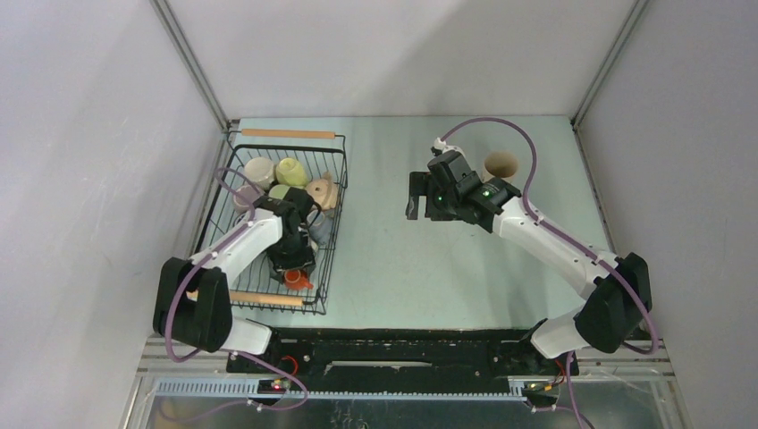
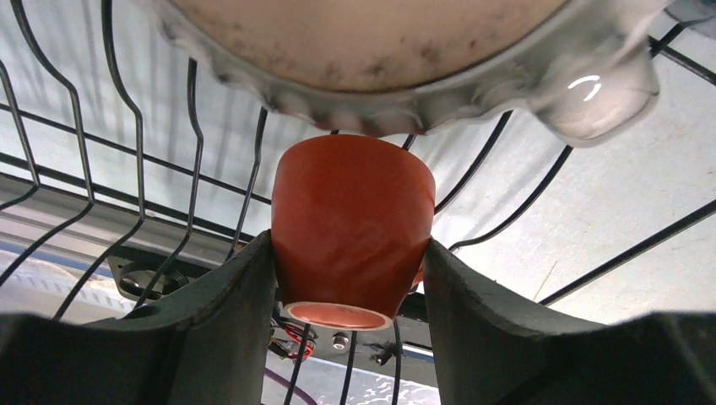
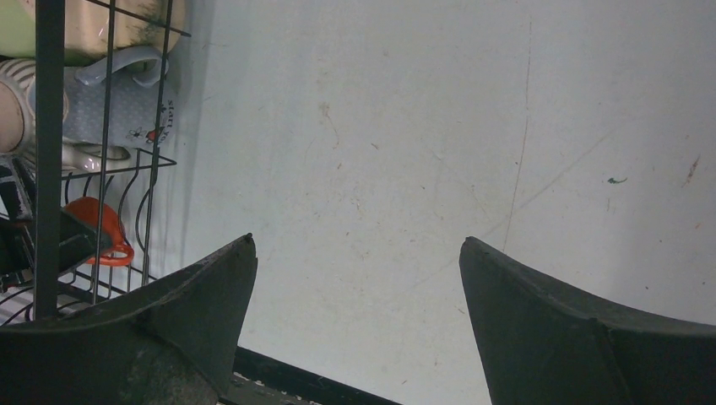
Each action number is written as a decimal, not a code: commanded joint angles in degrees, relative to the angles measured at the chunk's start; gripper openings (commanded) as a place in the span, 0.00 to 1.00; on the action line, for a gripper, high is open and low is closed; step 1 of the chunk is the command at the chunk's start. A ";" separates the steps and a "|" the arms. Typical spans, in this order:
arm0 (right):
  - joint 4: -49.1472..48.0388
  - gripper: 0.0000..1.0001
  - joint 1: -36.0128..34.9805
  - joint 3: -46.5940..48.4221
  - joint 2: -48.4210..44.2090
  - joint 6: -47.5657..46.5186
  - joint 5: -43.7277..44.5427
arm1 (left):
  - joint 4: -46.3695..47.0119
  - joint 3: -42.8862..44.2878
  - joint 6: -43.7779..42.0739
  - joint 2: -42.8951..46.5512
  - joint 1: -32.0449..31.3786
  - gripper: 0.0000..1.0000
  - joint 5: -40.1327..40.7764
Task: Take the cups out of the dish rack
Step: Unload the cup from the dish rack, then place the cup at the center of the board.
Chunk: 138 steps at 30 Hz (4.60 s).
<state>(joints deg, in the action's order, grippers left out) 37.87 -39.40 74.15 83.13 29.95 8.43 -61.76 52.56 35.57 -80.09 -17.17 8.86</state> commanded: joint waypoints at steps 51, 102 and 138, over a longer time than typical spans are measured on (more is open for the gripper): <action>-20.19 0.96 -2.73 1.46 -1.09 4.22 -24.38 | -8.60 26.64 -14.09 12.66 1.44 0.29 -1.99; -64.53 0.51 -2.83 1.48 22.21 46.17 -53.62 | 0.87 30.25 -13.69 13.75 -7.16 0.27 -16.49; -83.72 0.00 -2.44 -5.68 22.82 61.98 -55.50 | 7.37 24.78 -13.36 13.34 -8.23 0.35 -20.70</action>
<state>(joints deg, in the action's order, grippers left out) -45.91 -40.93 68.86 107.46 90.41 -47.68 -60.31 79.20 22.63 -67.66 -24.75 -12.01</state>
